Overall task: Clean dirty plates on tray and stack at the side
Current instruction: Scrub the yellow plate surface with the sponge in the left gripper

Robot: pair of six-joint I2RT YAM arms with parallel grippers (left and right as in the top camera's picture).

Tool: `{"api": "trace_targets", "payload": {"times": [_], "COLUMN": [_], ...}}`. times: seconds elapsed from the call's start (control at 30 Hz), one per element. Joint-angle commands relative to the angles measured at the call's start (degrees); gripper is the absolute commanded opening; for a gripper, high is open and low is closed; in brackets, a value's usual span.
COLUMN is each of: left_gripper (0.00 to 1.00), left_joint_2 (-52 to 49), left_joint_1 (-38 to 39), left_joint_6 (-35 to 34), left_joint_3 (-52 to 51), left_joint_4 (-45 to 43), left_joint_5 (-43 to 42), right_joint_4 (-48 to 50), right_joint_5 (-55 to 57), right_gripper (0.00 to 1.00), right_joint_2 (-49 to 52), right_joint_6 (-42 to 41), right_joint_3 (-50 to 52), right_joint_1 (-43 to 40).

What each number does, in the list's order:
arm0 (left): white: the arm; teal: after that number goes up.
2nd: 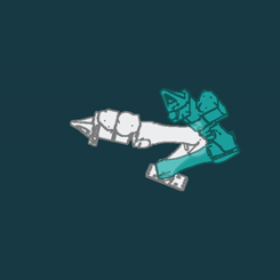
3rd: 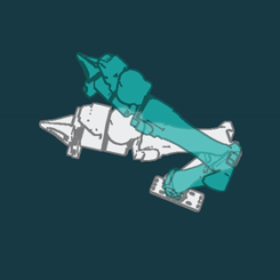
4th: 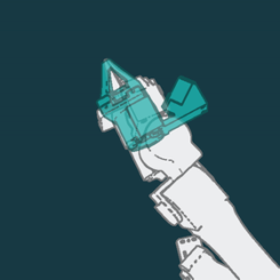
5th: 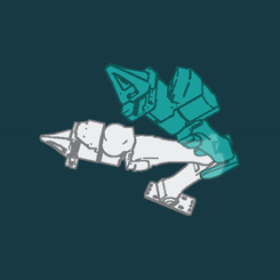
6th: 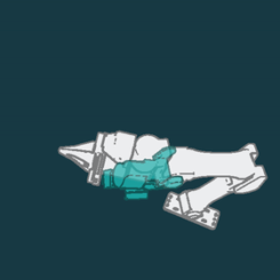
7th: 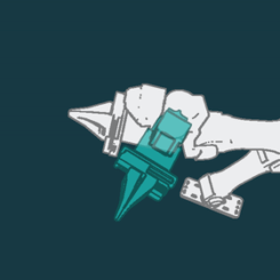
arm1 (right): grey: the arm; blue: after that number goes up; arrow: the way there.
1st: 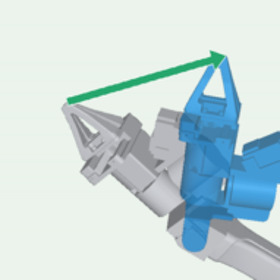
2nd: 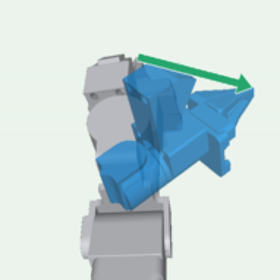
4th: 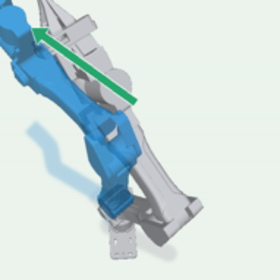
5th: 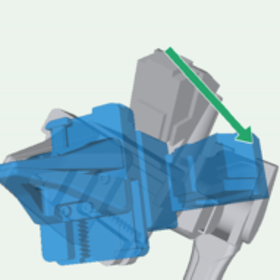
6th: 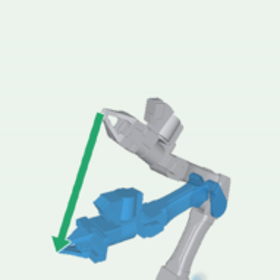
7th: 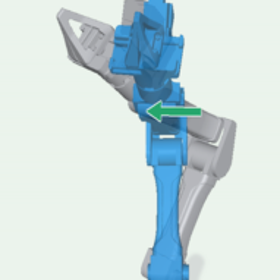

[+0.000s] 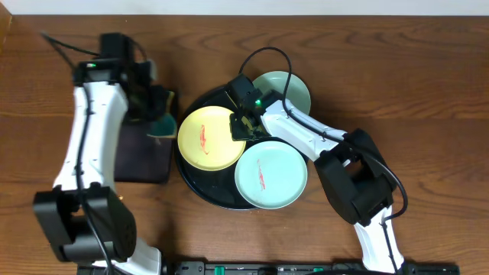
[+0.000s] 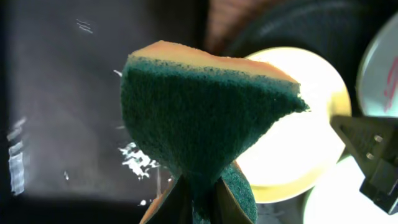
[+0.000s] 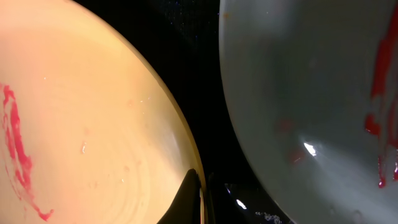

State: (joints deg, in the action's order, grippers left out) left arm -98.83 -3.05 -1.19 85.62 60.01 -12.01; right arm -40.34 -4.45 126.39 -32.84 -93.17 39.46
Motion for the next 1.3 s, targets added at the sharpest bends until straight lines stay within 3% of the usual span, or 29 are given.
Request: {"api": "trace_targets", "payload": {"times": [0.0,0.27,0.67,0.8,1.03,1.17,1.27], "left_gripper": [0.07,0.07,0.07,0.07,0.07,0.07,0.07], "left_joint_2": [-0.5,-2.6,-13.5,-13.4,-13.4,-13.4,-13.4], "left_joint_1": [4.2,9.1,9.5,10.1,11.7,11.9,11.8], "left_joint_6": [-5.9,-10.6,-10.5,-10.1,-0.3,-0.3,-3.1], "left_joint_3": [-3.9,-14.1,-14.7,-14.6,-14.6,-14.6,-14.2], "left_joint_4": [-2.3,-14.9,-17.1,-17.1,-17.1,-17.8,-18.2], "left_joint_5": [-1.2,-0.2,-1.4,-6.1,-23.1,-22.8,-16.6], "right_joint_4": [-1.2,-1.3,-2.7,-2.7,-2.7,-2.8,-2.8], "right_joint_5": [1.0,-0.4,-0.5,-0.5,-0.6,-0.6,-0.6], "right_gripper": [0.01,0.01,0.01,0.01,0.01,0.01,0.01], "right_joint_2": [2.2,2.2,2.2,2.2,2.2,2.2,2.2], "right_joint_6": [0.7,0.7,0.7,0.7,0.7,0.7,0.7], "right_joint_3": [0.0,0.0,0.0,0.0,0.0,0.0,0.0], "right_joint_1": [0.5,0.4,0.1,0.1,0.1,0.1,0.1]}}
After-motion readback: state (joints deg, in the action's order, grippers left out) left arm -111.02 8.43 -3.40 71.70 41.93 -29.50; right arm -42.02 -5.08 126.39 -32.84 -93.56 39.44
